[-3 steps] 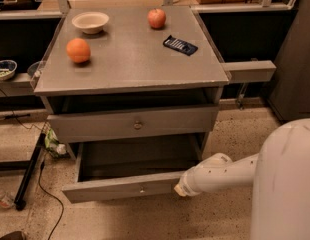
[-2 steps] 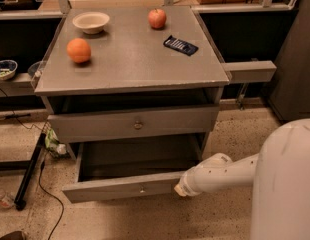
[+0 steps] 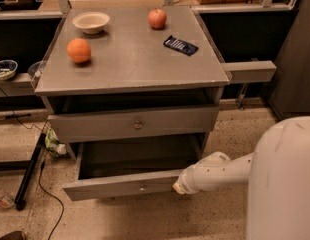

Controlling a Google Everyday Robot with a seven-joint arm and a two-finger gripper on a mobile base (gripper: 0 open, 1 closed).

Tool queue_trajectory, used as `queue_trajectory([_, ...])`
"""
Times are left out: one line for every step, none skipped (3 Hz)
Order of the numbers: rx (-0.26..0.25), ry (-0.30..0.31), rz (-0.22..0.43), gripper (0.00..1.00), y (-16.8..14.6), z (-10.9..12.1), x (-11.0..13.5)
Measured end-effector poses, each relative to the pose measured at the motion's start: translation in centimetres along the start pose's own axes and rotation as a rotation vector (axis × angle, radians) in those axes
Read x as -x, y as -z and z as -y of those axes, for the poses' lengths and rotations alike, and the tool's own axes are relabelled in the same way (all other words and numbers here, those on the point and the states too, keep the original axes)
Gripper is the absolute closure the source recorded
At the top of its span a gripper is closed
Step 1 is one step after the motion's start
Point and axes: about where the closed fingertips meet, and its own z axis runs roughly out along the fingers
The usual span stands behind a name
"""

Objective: Close middle drawer

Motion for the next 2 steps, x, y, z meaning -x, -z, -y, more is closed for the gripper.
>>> queue_trajectory([-0.003, -0.007, 0.006, 1.00, -0.43, 0.20, 0.37])
queue_trajectory([-0.003, -0.006, 0.012, 1.00, -0.73, 0.27, 0.90])
